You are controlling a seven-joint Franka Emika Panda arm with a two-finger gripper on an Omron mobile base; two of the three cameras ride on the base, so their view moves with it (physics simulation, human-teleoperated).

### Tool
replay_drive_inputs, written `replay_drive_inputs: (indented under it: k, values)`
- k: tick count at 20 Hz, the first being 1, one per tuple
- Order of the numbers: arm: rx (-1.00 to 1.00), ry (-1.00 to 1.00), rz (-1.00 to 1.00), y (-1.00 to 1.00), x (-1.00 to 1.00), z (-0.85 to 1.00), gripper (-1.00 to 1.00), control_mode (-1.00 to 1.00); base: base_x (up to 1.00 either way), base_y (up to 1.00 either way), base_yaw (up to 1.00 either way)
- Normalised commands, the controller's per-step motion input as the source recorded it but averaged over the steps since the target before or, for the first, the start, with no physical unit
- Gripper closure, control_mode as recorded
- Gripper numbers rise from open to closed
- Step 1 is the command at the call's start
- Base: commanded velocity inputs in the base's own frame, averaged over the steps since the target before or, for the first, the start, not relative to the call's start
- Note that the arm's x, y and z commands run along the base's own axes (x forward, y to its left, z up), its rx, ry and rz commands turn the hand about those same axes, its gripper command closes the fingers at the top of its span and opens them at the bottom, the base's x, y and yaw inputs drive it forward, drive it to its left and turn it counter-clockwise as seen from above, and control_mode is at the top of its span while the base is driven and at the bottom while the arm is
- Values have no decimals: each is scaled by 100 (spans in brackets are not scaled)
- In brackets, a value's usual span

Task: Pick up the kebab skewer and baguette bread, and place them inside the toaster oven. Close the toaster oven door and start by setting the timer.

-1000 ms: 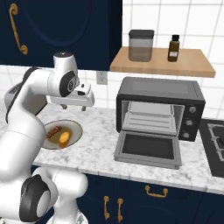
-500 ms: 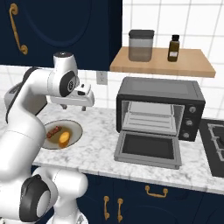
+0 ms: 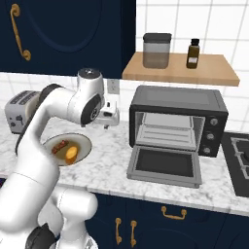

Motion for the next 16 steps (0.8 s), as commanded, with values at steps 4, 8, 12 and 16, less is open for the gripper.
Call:
replay_drive_inputs:
  k: [4, 8, 12, 16]
  values:
    - [13, -56, 29, -97, -12, -36, -100, -100, 0, 0, 0]
    - [9, -57, 25, -91, 2, -40, -100, -100, 0, 0, 0]
    - [9, -47, 18, -72, 35, -30, -100, -100, 0, 0, 0]
    - [12, -35, 9, -42, 69, -4, -100, -100, 0, 0, 0]
